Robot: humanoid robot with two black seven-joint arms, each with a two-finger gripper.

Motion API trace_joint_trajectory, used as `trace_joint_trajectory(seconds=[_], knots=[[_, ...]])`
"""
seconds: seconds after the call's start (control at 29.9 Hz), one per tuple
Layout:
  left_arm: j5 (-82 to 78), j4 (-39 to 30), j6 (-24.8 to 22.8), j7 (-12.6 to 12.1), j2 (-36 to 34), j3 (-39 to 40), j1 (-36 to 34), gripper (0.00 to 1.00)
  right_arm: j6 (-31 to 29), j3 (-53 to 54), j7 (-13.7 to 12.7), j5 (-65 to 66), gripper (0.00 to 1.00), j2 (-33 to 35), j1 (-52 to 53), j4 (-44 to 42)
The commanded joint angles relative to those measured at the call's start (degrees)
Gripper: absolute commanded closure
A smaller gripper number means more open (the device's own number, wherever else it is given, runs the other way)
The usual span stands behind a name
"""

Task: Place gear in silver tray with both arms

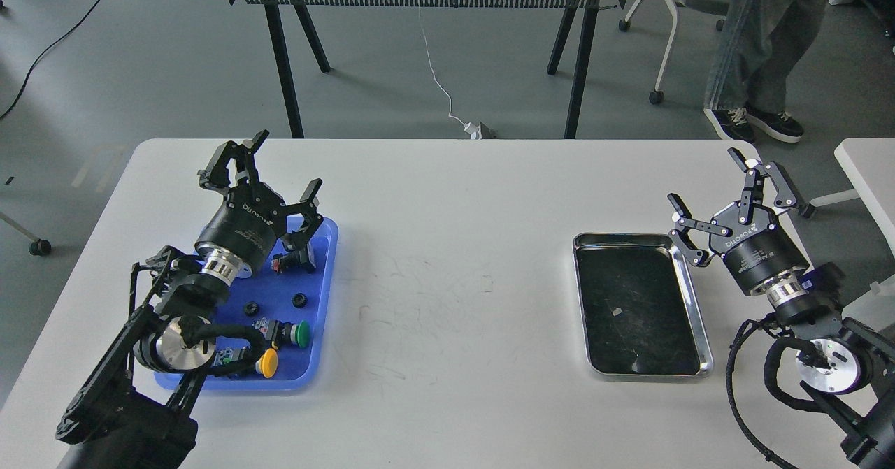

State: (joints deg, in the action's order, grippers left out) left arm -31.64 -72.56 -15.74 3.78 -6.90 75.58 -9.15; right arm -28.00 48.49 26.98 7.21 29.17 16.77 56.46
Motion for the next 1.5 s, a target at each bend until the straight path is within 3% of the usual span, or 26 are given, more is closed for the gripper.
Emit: trace_joint_trajectory(seconds=[0.0,0.33,0.5,0.63,0.8,1.07,1.24,1.47], knots=[[0.0,-0.04,-0.17,-0.08,-0.48,0.27,0.1,0.0,0.0,0.11,0.0,-0.01,0.0,0.28,-0.69,-0.21],[1.84,1.45,-0.95,0.0,-6.62,0.62,-2.63,0.0,0.0,0.11,-0.09,0.0,0.0,-0.08,0.01,-0.21],[9.04,6.63,-2.79,-0.34,-11.81,0.97,-5.87,0.0,0.0,0.2,-0.09,-0.01,0.0,0.45,0.01,-0.21],[9.05,8.23,-4.47,0.97,-12.87,-0.17,-5.88,0.0,0.0,0.55,-0.09,-0.01,0.0,0.45,0.01,-0.21],[8.0,6.82,-6.22,6.49,-13.84,-0.79,-3.95,0.0,0.0,0.55,-0.09,0.08,0.0,0.45,0.01,-0.29],[-23.53,-12.49,-7.81,24.22,-21.91,-0.7,2.82,0.0,0.0,0.55,0.0,0.08,0.0,0.54,0.19,-0.65],[-33.01,-20.86,-10.53,24.22,-29.99,-0.87,1.95,0.0,0.0,0.64,-0.09,0.08,0.0,0.54,0.28,-0.56],[-80.63,-22.71,-9.93,24.22,-40.29,-1.4,-2.71,0.01,0.0,0.55,0.0,0.08,0.0,0.63,0.45,-0.56]])
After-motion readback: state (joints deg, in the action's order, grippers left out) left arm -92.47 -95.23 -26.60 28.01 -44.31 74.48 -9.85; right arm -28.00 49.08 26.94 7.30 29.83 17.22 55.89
